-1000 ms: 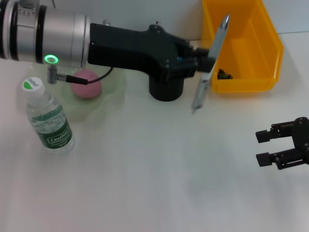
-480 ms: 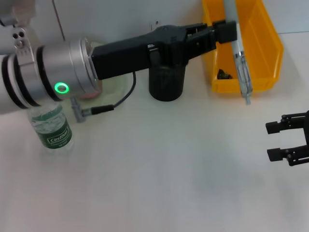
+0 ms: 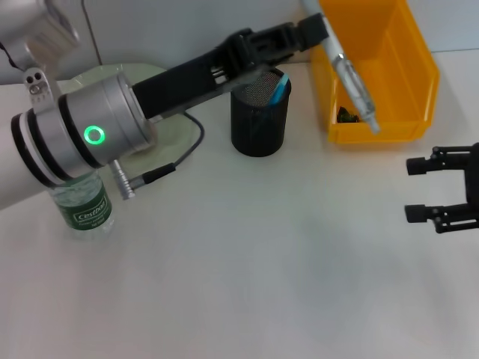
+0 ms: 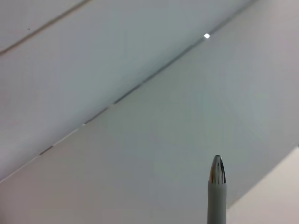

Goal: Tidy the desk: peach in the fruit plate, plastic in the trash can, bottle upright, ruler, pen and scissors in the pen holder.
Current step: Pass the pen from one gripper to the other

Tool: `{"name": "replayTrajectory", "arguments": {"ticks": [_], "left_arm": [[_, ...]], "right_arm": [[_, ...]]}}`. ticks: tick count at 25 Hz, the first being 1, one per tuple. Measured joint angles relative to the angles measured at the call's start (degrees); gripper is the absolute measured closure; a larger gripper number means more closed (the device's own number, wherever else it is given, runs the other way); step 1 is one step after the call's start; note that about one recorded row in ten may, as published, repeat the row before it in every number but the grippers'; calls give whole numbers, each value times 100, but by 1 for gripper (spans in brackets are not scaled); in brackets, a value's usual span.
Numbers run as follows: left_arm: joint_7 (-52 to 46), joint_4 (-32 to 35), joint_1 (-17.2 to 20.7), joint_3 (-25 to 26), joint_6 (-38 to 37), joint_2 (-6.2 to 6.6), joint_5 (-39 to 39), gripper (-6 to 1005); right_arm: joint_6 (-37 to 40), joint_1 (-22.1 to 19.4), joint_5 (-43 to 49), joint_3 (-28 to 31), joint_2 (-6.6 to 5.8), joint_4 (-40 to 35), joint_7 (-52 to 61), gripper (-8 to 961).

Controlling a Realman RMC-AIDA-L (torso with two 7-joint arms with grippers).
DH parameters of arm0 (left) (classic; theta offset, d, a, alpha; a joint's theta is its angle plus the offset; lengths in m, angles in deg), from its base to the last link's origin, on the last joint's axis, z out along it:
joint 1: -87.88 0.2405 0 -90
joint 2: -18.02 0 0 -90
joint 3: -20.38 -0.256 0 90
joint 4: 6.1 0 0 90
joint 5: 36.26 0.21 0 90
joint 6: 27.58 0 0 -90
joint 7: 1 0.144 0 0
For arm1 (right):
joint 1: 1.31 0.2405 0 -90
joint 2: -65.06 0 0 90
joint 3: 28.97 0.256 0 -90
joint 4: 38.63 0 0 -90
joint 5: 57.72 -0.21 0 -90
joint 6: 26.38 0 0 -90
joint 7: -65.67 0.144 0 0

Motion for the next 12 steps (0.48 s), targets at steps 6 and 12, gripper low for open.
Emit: {"name": "replayTrajectory", "arguments": {"ticks": [6,12], "left_arm": [[-805,70,79,30,87,16,1,865],[-1440,69,85,28,85,35,18,865]], "right_arm": [[-187,-21,-106,25,97,61,-583,188],[-214,-63,-590,38,118,173,-1197,188]]}}
